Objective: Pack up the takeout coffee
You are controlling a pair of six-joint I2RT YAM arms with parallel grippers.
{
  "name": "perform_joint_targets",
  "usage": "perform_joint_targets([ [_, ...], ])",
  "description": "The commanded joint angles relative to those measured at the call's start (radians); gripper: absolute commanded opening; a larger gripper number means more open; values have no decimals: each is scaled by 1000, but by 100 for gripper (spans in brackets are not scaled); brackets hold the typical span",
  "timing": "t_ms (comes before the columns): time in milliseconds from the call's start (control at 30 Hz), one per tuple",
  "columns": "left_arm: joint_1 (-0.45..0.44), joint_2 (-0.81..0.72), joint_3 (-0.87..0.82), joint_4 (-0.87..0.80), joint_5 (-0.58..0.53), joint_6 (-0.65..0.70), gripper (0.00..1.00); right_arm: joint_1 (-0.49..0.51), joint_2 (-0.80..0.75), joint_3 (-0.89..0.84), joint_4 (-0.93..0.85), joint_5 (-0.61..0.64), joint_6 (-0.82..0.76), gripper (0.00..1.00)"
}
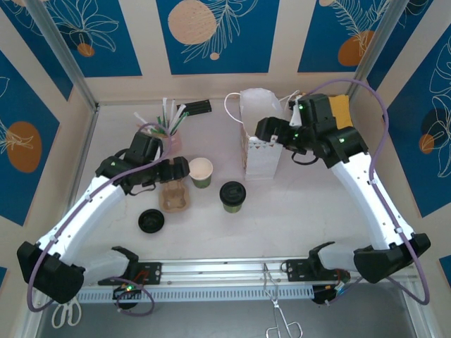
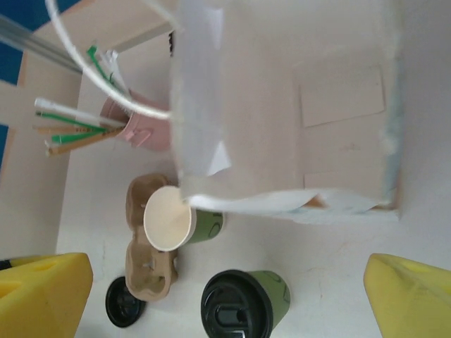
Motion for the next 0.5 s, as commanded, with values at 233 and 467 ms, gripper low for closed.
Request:
perform_joint_targets([
  [233, 130, -164, -114, -197, -170, -79, 100, 406, 242, 195, -93, 264, 64, 99],
  [467, 176, -295, -160, -319, -271, -113, 100, 552, 535, 412, -118, 229, 83, 80],
])
